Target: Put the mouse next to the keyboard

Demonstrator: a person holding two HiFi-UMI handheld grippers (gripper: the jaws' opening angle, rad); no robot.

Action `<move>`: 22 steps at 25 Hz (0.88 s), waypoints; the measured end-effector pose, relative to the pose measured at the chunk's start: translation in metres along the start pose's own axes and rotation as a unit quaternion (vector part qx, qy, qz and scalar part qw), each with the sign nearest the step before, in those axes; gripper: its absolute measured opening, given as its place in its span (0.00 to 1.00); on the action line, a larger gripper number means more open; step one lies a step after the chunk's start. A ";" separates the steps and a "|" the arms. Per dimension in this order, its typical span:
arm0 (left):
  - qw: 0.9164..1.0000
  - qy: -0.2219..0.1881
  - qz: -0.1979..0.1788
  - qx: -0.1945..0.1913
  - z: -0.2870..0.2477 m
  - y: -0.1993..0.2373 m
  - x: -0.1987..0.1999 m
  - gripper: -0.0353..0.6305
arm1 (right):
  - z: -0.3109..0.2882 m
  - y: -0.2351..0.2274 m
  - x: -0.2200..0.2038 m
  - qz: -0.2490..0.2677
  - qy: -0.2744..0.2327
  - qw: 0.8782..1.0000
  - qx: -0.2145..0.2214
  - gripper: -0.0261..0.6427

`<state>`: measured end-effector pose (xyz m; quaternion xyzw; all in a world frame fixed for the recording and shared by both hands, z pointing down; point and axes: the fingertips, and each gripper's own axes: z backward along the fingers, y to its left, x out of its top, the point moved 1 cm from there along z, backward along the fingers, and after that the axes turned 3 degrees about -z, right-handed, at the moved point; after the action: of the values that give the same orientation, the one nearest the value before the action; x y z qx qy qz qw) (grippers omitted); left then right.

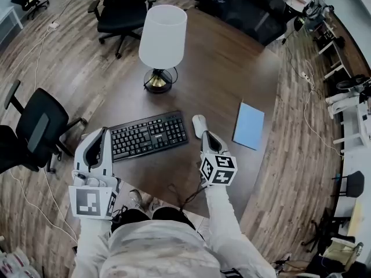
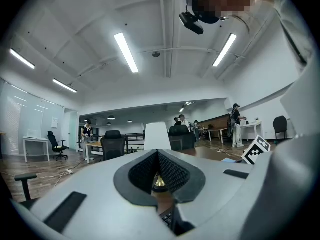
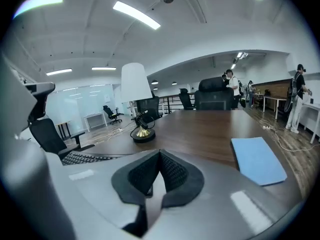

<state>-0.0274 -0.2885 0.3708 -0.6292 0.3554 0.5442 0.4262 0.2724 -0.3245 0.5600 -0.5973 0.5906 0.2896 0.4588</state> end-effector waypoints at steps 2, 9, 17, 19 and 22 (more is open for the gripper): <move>1.000 -0.005 0.000 -0.007 0.004 0.000 0.004 0.06 | 0.014 0.008 0.007 -0.009 -0.016 1.000 0.001 0.05; 0.999 -0.023 -0.001 -0.031 0.023 -0.001 0.014 0.06 | 0.058 0.032 0.026 0.015 -0.064 0.998 -0.018 0.05; 0.997 -0.043 0.000 -0.062 0.045 0.006 0.022 0.06 | 0.105 0.067 0.039 0.040 -0.108 0.992 -0.046 0.05; 0.996 -0.048 0.000 -0.070 0.049 0.005 0.024 0.06 | 0.117 0.073 0.042 0.041 -0.119 0.991 -0.051 0.05; 0.995 -0.054 -0.001 -0.080 0.057 0.006 0.026 0.06 | 0.133 0.086 0.044 0.044 -0.130 0.989 -0.055 0.05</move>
<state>-0.0506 -0.2375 0.3418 -0.6313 0.2871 0.6035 0.3934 0.2207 -0.2151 0.4481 -0.5525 0.5346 0.4168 0.4851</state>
